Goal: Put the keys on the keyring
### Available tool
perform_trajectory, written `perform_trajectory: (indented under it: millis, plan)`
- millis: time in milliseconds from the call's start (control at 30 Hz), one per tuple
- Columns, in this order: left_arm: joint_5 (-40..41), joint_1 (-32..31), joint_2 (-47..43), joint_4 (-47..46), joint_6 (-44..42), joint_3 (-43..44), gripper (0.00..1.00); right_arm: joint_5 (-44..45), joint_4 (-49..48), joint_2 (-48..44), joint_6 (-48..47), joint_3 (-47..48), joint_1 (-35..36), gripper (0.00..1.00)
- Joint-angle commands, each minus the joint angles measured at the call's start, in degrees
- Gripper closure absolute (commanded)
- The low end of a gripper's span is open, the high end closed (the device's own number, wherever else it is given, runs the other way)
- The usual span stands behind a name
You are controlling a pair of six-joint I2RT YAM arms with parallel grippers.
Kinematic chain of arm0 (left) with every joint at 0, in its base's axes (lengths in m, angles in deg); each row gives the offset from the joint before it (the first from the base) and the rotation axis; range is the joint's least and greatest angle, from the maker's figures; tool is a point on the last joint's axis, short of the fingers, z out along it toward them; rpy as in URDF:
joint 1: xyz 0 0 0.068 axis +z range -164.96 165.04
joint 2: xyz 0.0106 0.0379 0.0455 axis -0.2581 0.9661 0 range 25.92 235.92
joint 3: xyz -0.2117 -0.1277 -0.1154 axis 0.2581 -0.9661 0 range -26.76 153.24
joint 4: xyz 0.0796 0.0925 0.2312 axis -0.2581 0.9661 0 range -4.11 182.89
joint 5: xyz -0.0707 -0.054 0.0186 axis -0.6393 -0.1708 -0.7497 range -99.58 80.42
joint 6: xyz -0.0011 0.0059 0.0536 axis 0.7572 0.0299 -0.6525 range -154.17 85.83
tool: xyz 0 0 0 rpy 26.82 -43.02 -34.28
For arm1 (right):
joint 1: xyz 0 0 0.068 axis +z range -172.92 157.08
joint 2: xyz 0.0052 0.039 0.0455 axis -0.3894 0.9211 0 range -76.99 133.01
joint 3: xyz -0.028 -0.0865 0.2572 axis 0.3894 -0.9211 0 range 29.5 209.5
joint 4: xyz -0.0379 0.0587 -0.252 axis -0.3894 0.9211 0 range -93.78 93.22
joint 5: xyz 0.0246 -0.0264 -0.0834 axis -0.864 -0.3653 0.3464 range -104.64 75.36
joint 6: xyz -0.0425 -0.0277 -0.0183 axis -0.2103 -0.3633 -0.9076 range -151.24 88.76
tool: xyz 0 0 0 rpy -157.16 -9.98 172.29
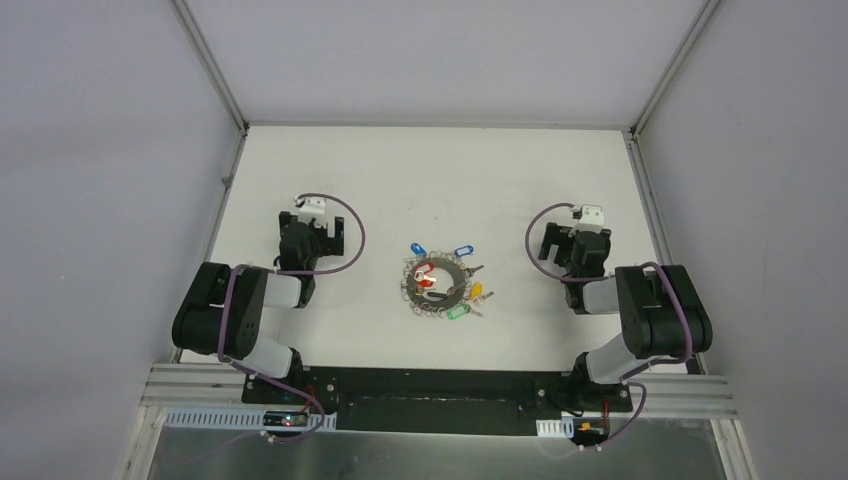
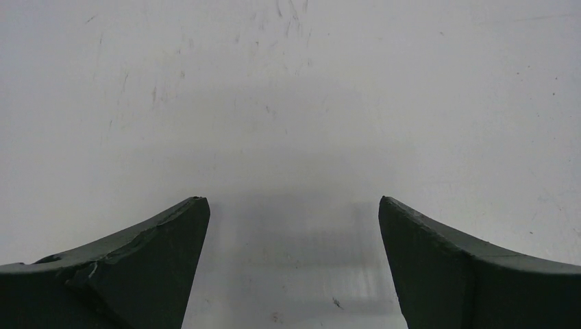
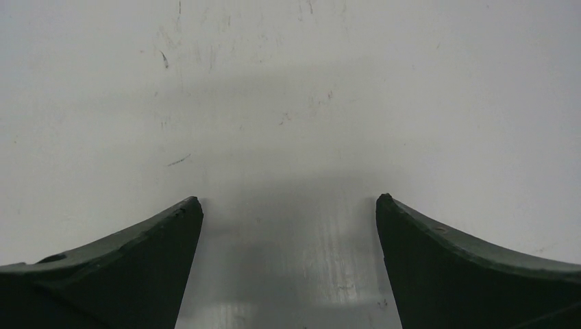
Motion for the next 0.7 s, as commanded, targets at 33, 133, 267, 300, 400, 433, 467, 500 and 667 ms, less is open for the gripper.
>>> perform_trajectory:
  millis: [33,133,267,300,400,433,467,500,667]
  plan:
    - [-0.1,0.7,0.2,-2.5,0.3,1.5,0.01,-1.2,-3.4,-0.7,-0.3,3.4,-0.8,0.01]
    - [-0.2,0.8,-0.2,-1.0,0.5,1.8,0.01,-1.2,-4.5,-0.4,-0.5,3.2,-0.7,0.01]
    - [-0.1,0.8,-0.1,-1.3,0.4,1.8,0.01,-1.3,-4.3,-0.3,-0.4,3.4,-0.7,0.01]
    - [-0.2,0.8,0.0,-1.4,0.5,1.8,0.01,-1.3,-4.3,-0.3,-0.4,3.3,-0.8,0.01]
    - [-0.2,0.8,-0.1,-1.4,0.4,1.8,0.01,-1.3,-4.3,-0.3,-0.5,3.4,-0.7,0.01]
    - [-0.2,0.8,-0.1,-1.3,0.5,1.8,0.01,-1.3,-4.3,-0.3,-0.4,3.4,-0.7,0.01]
    - [-0.1,0.8,-0.1,-1.3,0.5,1.8,0.01,-1.3,-4.3,-0.3,-0.4,3.4,-0.7,0.01]
    - [-0.2,0.8,-0.1,-1.3,0.4,1.8,0.01,-1.3,-4.3,-0.3,-0.4,3.4,-0.7,0.01]
    - [-0.1,0.8,-0.1,-1.3,0.4,1.8,0.01,-1.4,-4.1,-0.2,-0.4,3.4,-0.7,0.01]
